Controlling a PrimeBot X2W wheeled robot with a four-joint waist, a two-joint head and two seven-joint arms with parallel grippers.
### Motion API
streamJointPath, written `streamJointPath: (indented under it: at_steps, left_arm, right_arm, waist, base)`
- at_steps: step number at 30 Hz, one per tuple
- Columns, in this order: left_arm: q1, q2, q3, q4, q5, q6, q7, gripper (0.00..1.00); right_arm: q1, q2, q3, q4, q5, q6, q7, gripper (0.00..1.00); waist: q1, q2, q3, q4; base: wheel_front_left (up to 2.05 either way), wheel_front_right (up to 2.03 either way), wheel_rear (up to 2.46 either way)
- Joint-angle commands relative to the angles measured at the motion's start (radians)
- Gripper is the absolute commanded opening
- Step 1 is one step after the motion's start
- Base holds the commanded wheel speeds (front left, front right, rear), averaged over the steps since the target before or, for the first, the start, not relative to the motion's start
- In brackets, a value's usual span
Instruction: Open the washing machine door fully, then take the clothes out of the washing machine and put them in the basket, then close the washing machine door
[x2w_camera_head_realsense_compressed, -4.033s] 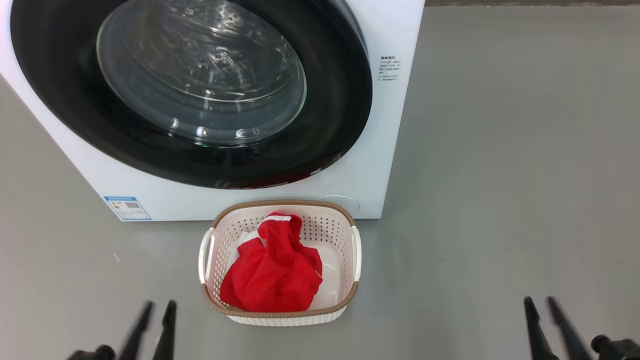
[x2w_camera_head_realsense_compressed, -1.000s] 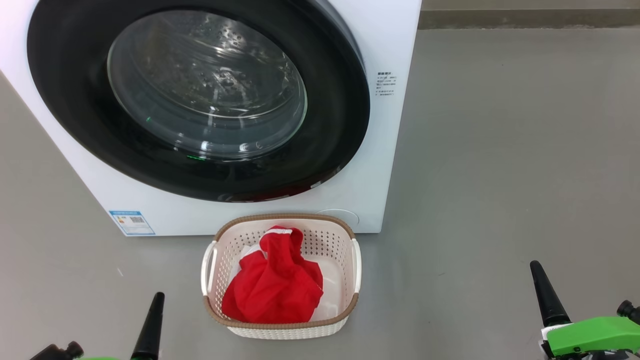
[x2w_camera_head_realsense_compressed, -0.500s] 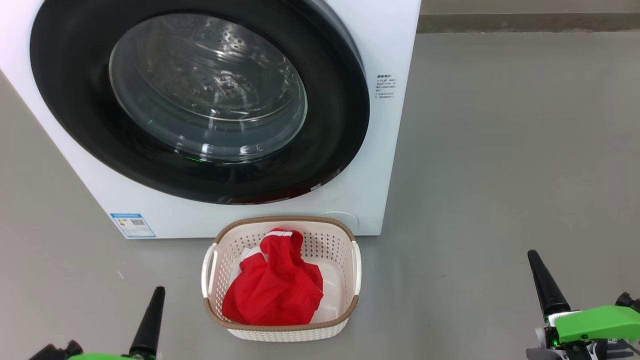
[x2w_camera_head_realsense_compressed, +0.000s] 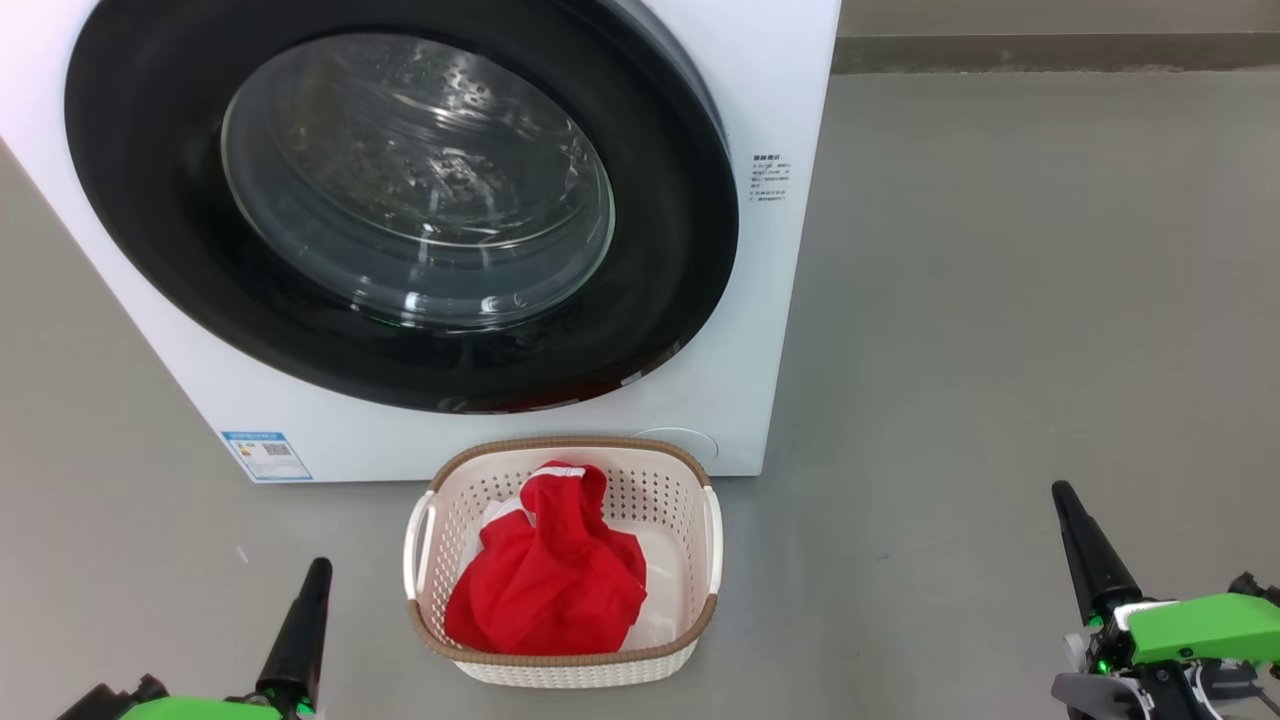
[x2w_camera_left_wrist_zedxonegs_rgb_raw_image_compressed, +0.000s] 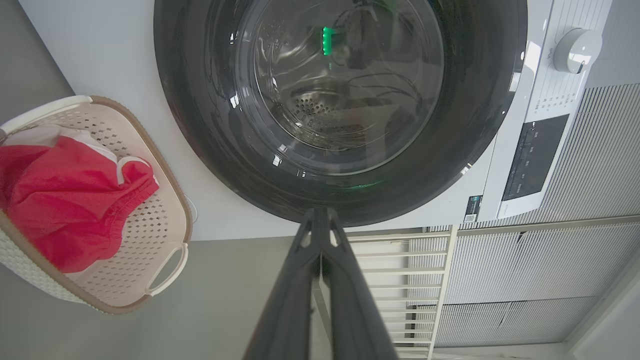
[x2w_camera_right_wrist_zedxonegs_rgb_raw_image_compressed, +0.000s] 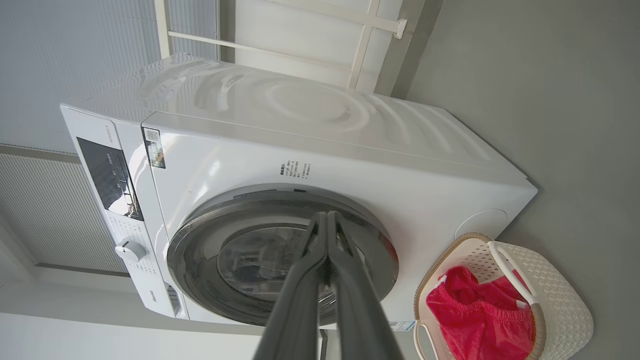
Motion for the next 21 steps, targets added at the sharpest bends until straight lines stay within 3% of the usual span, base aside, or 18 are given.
streamJointPath:
  at_steps: [1,6,21]
  left_arm:
    - [-0.042,0.008,0.039,-0.028,-0.027,-0.007,0.012,0.00]
    - [-0.049,0.002,0.047,-0.029,-0.085,-0.007,0.029,0.00]
    - [-0.049,0.001,0.049,-0.029,-0.086,-0.007,0.031,0.00]
  right_arm:
    - [-0.054,-0.017,0.018,-0.024,0.036,-0.001,0.011,0.00]
    - [-0.068,-0.017,0.017,-0.022,0.098,-0.001,0.029,0.00]
    - [-0.069,-0.014,0.013,-0.022,0.097,-0.001,0.034,0.00]
  waist:
    - [-0.0001,-0.0001,-0.001,0.000]
    - [-0.0001,-0.0001,-0.004,0.000]
    - [-0.0001,-0.0001,-0.005,0.000]
  base:
    - [0.00,0.00,0.00]
    - [0.00,0.00,0.00]
    - [0.00,0.00,0.00]
